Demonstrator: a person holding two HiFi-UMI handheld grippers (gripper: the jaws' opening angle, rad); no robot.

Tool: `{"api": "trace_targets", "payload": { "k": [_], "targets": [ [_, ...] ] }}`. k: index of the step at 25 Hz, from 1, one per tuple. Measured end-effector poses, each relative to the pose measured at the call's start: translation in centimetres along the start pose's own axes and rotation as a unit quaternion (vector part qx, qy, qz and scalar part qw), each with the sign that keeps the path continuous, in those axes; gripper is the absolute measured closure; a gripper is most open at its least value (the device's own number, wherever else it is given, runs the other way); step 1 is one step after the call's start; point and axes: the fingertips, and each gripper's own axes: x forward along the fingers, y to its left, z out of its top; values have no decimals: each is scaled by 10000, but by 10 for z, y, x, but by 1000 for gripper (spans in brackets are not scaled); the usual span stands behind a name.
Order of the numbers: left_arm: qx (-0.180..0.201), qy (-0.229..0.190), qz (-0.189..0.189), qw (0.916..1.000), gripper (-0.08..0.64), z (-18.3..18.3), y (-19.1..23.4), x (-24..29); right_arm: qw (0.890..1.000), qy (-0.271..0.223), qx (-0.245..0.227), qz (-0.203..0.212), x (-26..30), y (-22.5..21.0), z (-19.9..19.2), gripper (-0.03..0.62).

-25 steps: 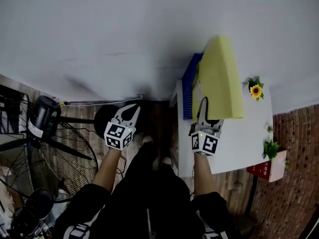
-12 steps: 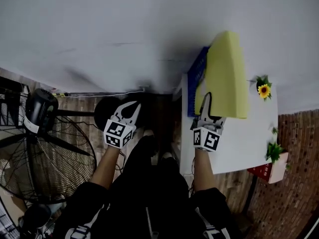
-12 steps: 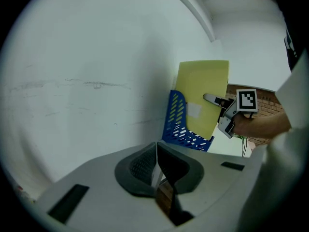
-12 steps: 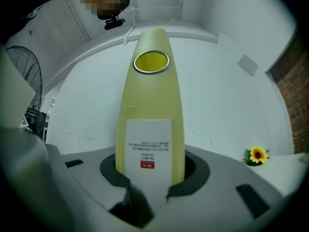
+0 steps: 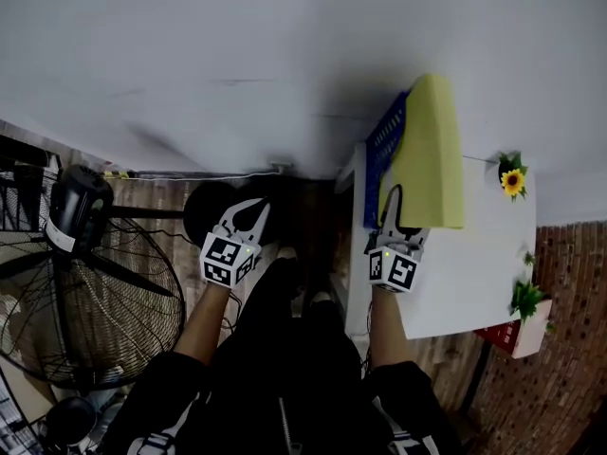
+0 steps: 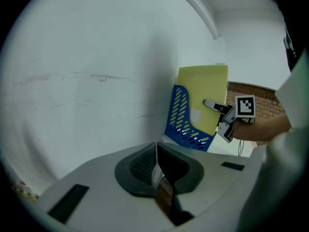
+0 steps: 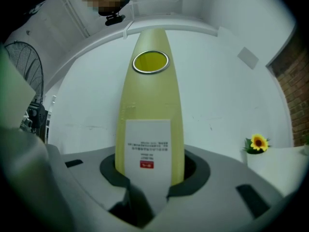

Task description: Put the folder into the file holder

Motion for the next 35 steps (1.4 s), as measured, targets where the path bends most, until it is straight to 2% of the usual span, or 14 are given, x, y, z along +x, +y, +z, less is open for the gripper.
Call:
{"api": "trace_targets", "payload": {
  "k": [8,21,28,35],
  "targets": [
    [-107,18,4,9999,531,-4,-3,0,9997,243,26,-4,-3,-2,-28,419],
    [-123,-87,64,9999,531,-1,-3,-10,9979,651,63,3,5,5,-42,399],
    [-158,-87,44,9998,531,0,-8,-12,9927,1174,-75,277,11,12,-51,376],
    [-217,-98,50,9997,531,4,-13,-17,9847,1682,-159,430,12,19,-61,326]
  ]
}}
